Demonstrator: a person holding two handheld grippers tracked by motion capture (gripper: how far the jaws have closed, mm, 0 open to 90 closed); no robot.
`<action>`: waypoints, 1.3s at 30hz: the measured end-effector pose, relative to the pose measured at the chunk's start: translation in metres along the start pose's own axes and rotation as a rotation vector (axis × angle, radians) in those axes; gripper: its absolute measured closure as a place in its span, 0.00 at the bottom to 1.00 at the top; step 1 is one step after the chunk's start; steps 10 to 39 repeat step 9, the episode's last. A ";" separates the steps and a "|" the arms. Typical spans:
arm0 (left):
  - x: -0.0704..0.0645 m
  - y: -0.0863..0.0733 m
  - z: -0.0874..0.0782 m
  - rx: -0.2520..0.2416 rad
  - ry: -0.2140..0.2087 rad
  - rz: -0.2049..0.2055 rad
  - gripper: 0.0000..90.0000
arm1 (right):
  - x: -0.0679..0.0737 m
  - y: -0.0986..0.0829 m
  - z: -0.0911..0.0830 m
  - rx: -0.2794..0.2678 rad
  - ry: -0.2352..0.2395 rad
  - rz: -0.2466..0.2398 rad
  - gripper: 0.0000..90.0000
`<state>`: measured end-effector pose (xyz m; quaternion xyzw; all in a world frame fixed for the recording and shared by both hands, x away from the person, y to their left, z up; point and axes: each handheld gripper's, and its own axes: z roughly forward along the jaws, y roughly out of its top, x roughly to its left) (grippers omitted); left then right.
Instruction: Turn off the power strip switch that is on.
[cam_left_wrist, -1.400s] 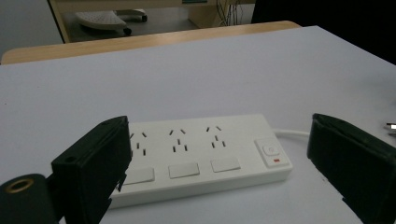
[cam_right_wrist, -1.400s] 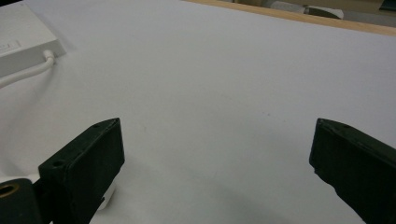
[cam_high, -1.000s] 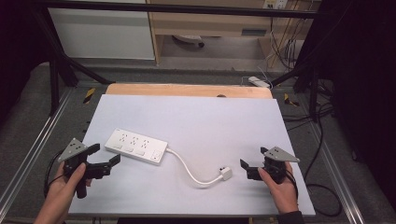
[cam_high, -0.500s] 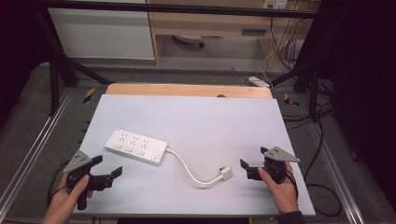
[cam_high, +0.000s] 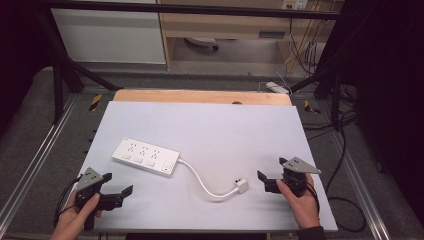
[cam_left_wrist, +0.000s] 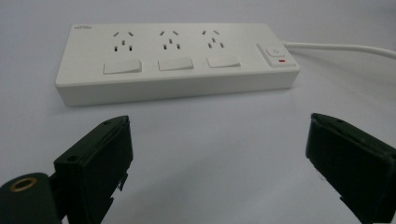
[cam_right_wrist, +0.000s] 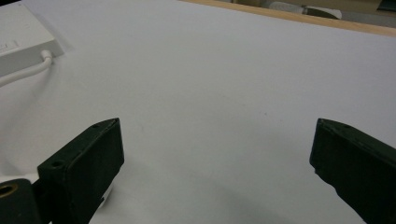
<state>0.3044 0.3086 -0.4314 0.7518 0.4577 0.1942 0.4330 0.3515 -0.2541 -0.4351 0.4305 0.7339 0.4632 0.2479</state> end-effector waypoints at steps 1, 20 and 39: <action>0.000 -0.001 0.000 0.000 0.004 -0.002 0.08 | 0.000 0.000 0.000 0.001 -0.001 0.000 0.04; 0.002 -0.004 0.000 -0.014 0.010 -0.011 0.08 | -0.005 -0.007 0.006 0.085 -0.047 0.018 0.04; 0.002 -0.004 0.000 -0.014 0.010 -0.011 0.08 | -0.005 -0.007 0.006 0.085 -0.047 0.018 0.04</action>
